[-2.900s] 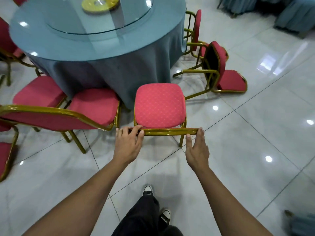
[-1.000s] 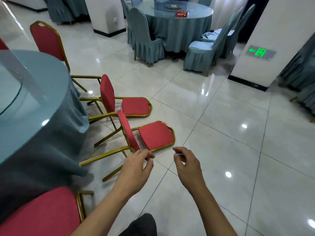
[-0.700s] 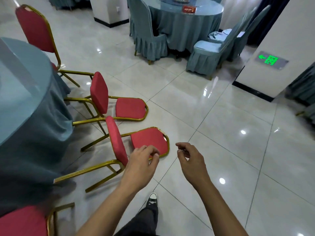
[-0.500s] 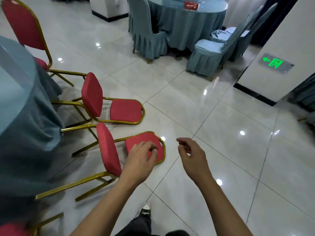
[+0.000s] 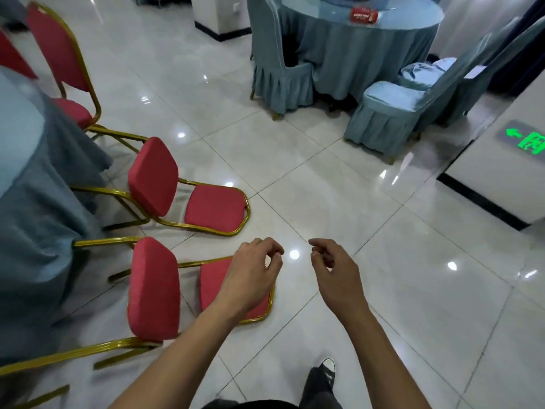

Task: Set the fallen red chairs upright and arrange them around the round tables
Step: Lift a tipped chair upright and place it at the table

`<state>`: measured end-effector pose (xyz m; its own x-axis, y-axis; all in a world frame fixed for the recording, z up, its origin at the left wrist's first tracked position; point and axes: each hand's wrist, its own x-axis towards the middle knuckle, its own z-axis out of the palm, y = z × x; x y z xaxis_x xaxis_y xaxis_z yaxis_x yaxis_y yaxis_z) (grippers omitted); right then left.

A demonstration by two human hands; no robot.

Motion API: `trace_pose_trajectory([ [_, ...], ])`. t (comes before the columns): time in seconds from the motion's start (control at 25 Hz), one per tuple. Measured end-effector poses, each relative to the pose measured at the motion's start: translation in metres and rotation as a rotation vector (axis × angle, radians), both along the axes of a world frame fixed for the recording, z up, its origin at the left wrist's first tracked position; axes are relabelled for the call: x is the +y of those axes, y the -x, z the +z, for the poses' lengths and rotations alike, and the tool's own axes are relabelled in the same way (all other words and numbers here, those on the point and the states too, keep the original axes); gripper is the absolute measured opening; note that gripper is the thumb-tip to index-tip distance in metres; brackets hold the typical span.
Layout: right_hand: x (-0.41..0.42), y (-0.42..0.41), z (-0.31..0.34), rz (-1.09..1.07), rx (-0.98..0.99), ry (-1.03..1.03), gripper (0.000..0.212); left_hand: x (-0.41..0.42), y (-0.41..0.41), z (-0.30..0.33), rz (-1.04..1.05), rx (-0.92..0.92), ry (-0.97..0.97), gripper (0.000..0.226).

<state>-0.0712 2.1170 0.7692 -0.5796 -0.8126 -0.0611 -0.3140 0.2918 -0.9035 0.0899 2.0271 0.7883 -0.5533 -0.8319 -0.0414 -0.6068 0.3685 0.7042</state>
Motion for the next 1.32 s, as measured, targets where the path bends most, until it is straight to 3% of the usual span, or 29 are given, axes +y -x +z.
trace_pose_trajectory([
  [0.2,-0.048,0.114,-0.001,0.188,-0.011,-0.042,0.024,-0.006,0.104,0.003,0.175,0.0,0.005,0.019],
  [0.4,-0.122,0.155,-0.005,0.451,0.022,-0.084,0.023,-0.044,0.138,-0.003,0.419,0.003,0.026,0.018],
  [0.76,-0.265,0.161,-0.005,0.8,0.107,-0.095,0.025,-0.146,0.152,-0.013,0.722,0.092,0.025,0.018],
  [0.92,-0.302,0.149,-0.021,0.936,0.104,-0.174,0.024,-0.152,0.14,-0.028,0.882,0.09,-0.002,0.017],
  [1.32,-0.407,0.102,-0.122,1.527,0.196,-0.37,0.022,-0.149,0.138,-0.117,1.555,0.042,-0.199,0.014],
])
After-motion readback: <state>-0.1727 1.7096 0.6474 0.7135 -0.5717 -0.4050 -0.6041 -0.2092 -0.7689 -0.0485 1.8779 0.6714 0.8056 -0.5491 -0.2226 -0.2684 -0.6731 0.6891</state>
